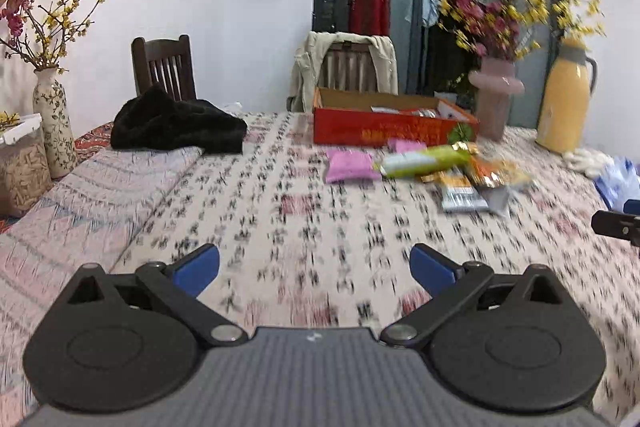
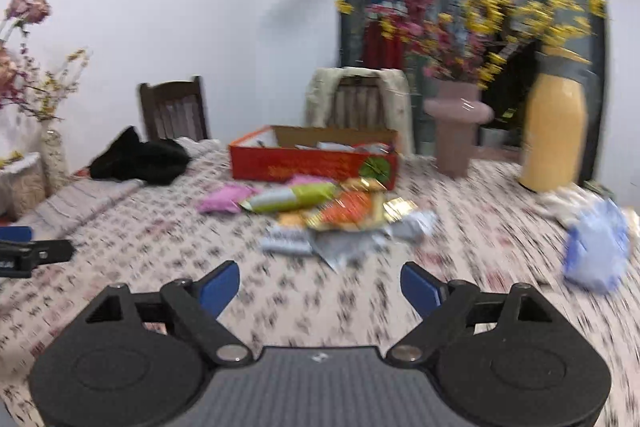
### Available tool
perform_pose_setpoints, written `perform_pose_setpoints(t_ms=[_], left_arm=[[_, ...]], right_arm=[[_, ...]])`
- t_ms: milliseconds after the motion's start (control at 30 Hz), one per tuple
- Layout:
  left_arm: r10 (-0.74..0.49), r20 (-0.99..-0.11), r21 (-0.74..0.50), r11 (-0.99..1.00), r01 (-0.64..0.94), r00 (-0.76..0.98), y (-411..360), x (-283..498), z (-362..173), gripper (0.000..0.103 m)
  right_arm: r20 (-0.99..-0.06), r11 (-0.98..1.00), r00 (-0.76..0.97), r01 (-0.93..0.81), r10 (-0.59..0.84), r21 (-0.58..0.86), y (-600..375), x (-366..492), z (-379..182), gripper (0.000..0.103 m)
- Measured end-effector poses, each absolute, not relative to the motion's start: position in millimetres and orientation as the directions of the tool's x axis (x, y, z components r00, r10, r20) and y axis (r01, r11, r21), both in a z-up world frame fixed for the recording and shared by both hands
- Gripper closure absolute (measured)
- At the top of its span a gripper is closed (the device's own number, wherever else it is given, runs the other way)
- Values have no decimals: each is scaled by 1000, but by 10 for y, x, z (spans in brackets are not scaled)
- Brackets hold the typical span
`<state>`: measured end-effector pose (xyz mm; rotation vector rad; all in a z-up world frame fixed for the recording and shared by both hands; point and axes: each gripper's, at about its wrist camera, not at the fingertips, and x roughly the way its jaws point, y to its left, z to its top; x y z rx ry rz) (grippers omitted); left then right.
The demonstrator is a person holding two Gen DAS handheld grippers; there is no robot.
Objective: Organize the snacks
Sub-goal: 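Withdraw both tools from the box back toward the snack pile, then grasp a pink packet with the left tool while the right tool grasps a pumpkin crisp packet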
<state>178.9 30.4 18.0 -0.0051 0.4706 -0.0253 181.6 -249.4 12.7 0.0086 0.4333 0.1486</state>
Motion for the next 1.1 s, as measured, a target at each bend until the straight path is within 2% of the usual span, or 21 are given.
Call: perform_pose_setpoints(t_ms=[200,400,667,900,1033,1100], left_arm=[[-56,-469,-11,998,57,881,259,1643,107,0],[-59,-474,-11,998,61,878,233,1669,102,0],[-61,-491,4,997,73,869,174,1852,88,0],[-138,-510,-10,988,154,849,74,2290,143,0],[-169,-526,-5,981,196,834,34,2655,175,0],[-182,-535,-13,978,208,825,31,2876,180,1]], right_arm=[[-469,994,877,-80,109,81,-2514,1543,-145,16],[-465,993,878,-89,114,74,-2495,1504,-147,16],[-476,992,870,-99,127,82,-2491,1707,-155,16],[-460,988,874,-134,157,82,-2525,2033,0,16],[-480,982,857,-159,186,98,-2533,2366,53,21],[-499,972,834,-191,234,137,-2505,2582,70,28]])
